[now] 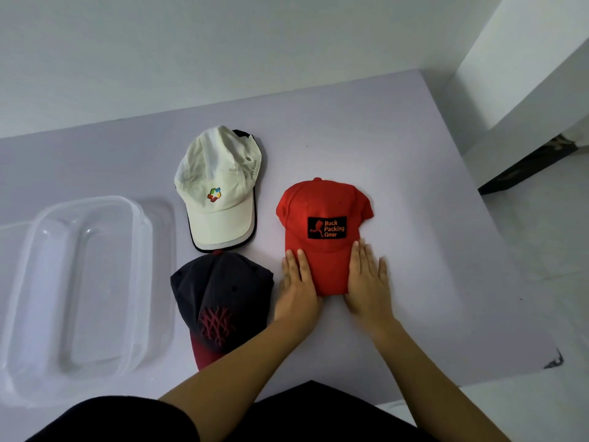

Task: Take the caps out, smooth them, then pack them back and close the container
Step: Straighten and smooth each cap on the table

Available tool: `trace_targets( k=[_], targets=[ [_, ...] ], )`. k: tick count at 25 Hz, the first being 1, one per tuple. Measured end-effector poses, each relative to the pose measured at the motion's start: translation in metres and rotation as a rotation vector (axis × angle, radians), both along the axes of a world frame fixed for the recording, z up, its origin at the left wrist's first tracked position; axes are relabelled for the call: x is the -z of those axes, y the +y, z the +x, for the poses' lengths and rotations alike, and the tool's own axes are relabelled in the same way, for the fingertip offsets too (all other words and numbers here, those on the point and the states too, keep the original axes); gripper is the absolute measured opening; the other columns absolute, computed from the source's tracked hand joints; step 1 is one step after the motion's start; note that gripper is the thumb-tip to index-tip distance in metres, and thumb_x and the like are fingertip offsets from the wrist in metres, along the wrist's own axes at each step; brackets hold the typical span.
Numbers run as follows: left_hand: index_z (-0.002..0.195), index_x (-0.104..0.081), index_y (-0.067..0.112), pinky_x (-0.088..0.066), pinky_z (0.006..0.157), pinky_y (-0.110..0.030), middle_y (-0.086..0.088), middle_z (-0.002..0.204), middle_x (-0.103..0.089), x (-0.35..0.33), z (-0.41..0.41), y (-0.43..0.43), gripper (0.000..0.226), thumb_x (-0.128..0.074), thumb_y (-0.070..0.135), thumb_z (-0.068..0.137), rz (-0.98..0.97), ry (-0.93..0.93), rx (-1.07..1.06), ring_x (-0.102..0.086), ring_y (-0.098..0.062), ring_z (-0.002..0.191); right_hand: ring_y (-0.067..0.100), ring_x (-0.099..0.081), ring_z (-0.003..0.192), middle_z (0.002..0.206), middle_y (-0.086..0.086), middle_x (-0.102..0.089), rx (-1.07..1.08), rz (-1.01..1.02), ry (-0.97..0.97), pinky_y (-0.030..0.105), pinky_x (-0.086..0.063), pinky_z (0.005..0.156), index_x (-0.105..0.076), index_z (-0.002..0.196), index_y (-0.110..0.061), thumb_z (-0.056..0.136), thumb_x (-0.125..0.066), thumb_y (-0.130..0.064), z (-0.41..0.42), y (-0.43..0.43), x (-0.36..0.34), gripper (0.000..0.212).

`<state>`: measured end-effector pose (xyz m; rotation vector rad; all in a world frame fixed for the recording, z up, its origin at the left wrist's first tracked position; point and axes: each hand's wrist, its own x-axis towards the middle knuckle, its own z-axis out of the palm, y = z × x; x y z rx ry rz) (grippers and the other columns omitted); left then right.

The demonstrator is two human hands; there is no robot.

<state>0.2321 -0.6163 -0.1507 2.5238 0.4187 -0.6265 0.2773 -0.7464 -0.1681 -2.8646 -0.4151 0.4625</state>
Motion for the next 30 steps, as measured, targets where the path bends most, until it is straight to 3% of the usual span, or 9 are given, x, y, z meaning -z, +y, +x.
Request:
trace_targets(
  k=[4, 9, 12, 15, 18, 21, 24, 27, 30],
  targets=[
    [0.145, 0.017, -0.002, -0.012, 0.118, -0.041, -0.024, 0.157, 0.009, -0.001, 0.003, -0.005, 0.068, -0.029, 0.018, 0.099, 0.074, -0.013, -0.102, 0.001, -0.032, 0.148, 0.036, -0.051, 0.124, 0.133, 0.024, -0.052, -0.023, 0.016, -0.128, 0.055, -0.025, 0.102, -0.039, 0.132, 0.007, 0.082, -0.037, -0.023, -0.004, -0.006, 0.004, 0.058],
    [0.143, 0.022, -0.001, 0.001, 0.118, -0.036, -0.021, 0.155, 0.021, 0.003, -0.001, -0.007, 0.071, -0.033, 0.011, 0.098, -0.038, -0.093, -0.034, 0.013, -0.031, 0.146, 0.040, -0.052, 0.121, 0.132, 0.028, -0.052, 0.002, 0.114, -0.063, 0.054, -0.033, 0.099, -0.040, 0.130, 0.011, 0.080, -0.037, -0.015, 0.008, -0.014, 0.016, 0.056],
    [0.135, 0.031, 0.005, 0.009, 0.115, -0.032, -0.016, 0.153, 0.028, 0.008, 0.001, 0.000, 0.079, -0.037, 0.010, 0.097, -0.172, -0.163, 0.013, 0.020, -0.027, 0.145, 0.031, -0.021, 0.138, 0.148, 0.026, -0.029, 0.038, 0.290, 0.000, 0.045, -0.021, 0.111, -0.024, 0.141, 0.009, 0.084, -0.030, -0.029, 0.001, -0.016, 0.016, 0.068],
    [0.131, 0.033, 0.010, 0.008, 0.117, -0.027, -0.011, 0.152, 0.028, 0.011, -0.002, 0.003, 0.082, -0.042, 0.009, 0.095, -0.257, -0.233, 0.024, 0.019, -0.025, 0.146, 0.022, 0.001, 0.145, 0.157, 0.014, -0.006, 0.085, 0.437, 0.124, 0.036, -0.001, 0.117, -0.003, 0.146, -0.004, 0.081, -0.033, -0.024, -0.005, -0.012, 0.010, 0.074],
    [0.133, 0.033, 0.017, 0.002, 0.118, -0.027, -0.005, 0.154, 0.025, 0.010, -0.002, 0.002, 0.086, -0.043, 0.009, 0.094, -0.360, -0.269, -0.016, 0.012, -0.019, 0.147, 0.018, -0.001, 0.146, 0.158, 0.005, -0.006, 0.111, 0.560, 0.213, 0.039, 0.004, 0.119, 0.003, 0.145, -0.018, 0.080, -0.034, -0.023, -0.006, -0.007, 0.003, 0.075],
    [0.135, 0.032, 0.028, -0.012, 0.120, -0.032, -0.004, 0.158, 0.018, 0.007, -0.001, 0.004, 0.089, -0.043, 0.009, 0.093, -0.476, -0.251, -0.074, 0.001, -0.017, 0.148, 0.012, -0.017, 0.143, 0.155, 0.000, -0.022, 0.148, 0.700, 0.315, 0.041, 0.002, 0.120, -0.006, 0.148, -0.022, 0.085, -0.037, -0.029, -0.006, -0.001, -0.001, 0.071],
    [0.141, 0.028, 0.024, -0.017, 0.113, -0.023, -0.003, 0.160, 0.010, 0.001, -0.003, 0.005, 0.090, -0.044, 0.005, 0.091, -0.533, -0.190, -0.088, -0.011, -0.016, 0.146, 0.008, -0.019, 0.141, 0.153, -0.006, -0.022, 0.176, 0.792, 0.346, 0.035, 0.001, 0.119, -0.009, 0.147, -0.028, 0.085, -0.040, -0.028, -0.008, 0.001, -0.007, 0.070],
    [0.141, 0.022, 0.021, -0.009, 0.115, -0.021, 0.000, 0.157, 0.014, 0.001, -0.005, 0.006, 0.087, -0.046, 0.005, 0.090, -0.454, -0.258, -0.055, 0.000, -0.013, 0.146, 0.007, -0.001, 0.143, 0.154, -0.009, -0.005, 0.107, 0.674, 0.172, 0.029, 0.007, 0.115, 0.000, 0.143, -0.028, 0.082, -0.038, -0.021, -0.005, -0.007, -0.012, 0.072],
    [0.146, 0.015, 0.012, -0.003, 0.116, -0.022, -0.010, 0.158, 0.016, 0.006, -0.001, 0.009, 0.083, -0.046, 0.005, 0.090, -0.314, -0.261, -0.002, 0.005, -0.020, 0.148, 0.015, 0.003, 0.142, 0.153, -0.003, -0.001, 0.023, 0.389, 0.025, 0.037, 0.004, 0.114, 0.002, 0.143, -0.017, 0.080, -0.025, -0.031, -0.001, -0.022, -0.004, 0.070]
  ],
)
